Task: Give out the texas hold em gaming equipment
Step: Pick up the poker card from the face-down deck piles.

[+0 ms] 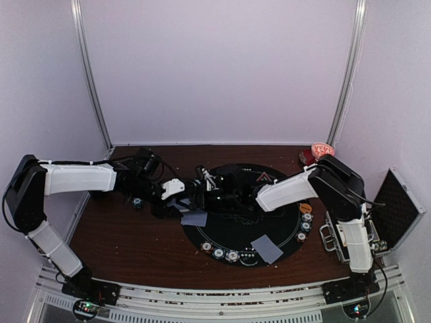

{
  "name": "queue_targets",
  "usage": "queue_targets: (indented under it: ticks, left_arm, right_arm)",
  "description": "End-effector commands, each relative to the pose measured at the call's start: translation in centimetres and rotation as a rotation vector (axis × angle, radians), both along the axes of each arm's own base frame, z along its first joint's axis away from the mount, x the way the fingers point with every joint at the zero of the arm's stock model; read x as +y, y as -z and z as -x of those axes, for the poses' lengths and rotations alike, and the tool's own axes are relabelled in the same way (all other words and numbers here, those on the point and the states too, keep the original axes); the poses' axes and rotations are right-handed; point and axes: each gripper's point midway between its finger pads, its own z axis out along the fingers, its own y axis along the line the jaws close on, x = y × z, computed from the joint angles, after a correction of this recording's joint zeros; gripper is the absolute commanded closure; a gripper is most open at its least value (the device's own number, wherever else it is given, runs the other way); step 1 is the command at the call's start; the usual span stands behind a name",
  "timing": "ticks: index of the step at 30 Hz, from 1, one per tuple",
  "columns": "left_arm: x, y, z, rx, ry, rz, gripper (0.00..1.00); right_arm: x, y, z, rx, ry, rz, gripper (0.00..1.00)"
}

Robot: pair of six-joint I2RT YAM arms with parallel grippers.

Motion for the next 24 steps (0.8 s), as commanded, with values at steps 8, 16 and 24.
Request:
queue_targets:
  ticks: [8,16,24]
  left_arm:
    - [-0.4,-0.8,0.1,-0.026,0.023,0.028,0.39]
    - [-0.4,-0.6,-0.1,-0.022,0.019,0.023,0.39]
    - [-0.4,-0.3,-0.2,-0.019,0.016,0.017,0.39]
  right_arm:
    - [-1.4,1.1,-3.4,0.052,0.102,0.003,0.37]
    - [-3.9,0.3,-3.7,0.023,0.122,0.019,0.56]
    - [-2.2,-3.6,-0.9,-0.012,-0.005,-0.063,0.57]
